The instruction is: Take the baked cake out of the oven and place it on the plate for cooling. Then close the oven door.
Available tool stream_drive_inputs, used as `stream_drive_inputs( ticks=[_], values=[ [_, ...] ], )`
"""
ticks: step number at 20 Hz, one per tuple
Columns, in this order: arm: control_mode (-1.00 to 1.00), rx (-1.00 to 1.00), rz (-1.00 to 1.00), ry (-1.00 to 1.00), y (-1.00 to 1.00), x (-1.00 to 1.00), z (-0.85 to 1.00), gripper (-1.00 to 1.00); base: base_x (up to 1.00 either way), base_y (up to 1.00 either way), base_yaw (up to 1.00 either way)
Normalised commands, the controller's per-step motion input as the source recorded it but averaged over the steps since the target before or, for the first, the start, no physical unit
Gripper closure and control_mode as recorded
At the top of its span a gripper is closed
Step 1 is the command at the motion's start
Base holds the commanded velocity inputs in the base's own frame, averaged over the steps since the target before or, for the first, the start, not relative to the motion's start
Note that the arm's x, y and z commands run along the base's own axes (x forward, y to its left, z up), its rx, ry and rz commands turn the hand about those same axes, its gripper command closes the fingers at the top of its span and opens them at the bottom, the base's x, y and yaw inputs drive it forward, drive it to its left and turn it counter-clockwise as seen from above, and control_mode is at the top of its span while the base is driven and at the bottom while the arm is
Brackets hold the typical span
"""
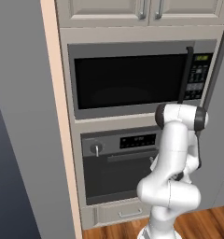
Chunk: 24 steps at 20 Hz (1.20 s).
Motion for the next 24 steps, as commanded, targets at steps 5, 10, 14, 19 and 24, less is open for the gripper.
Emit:
stream_drive_inputs(
  ticks=[5,10,14,19,24],
  values=[
    [-1.00,-0.01,0.00,0.03,0.10,0.04,0.00,-1.00,0.00,0.00,0.00],
    [-1.00,0.00,0.00,0.01,0.13,0.02,-0.20,-1.00,0.00,0.00,0.00],
    [-1.00,0.00,0.00,0.00,0.01,0.00,-0.44,-1.00,0.00,0.00,0.00],
    [-1.00,0.00,0.00,0.00,0.00,0.05,-0.04,-1.00,0.00,0.00,0.00],
    [-1.00,0.00,0.00,0.00,0.01,0.19,0.03,-1.00,0.00,0.00,0.00]
  ],
)
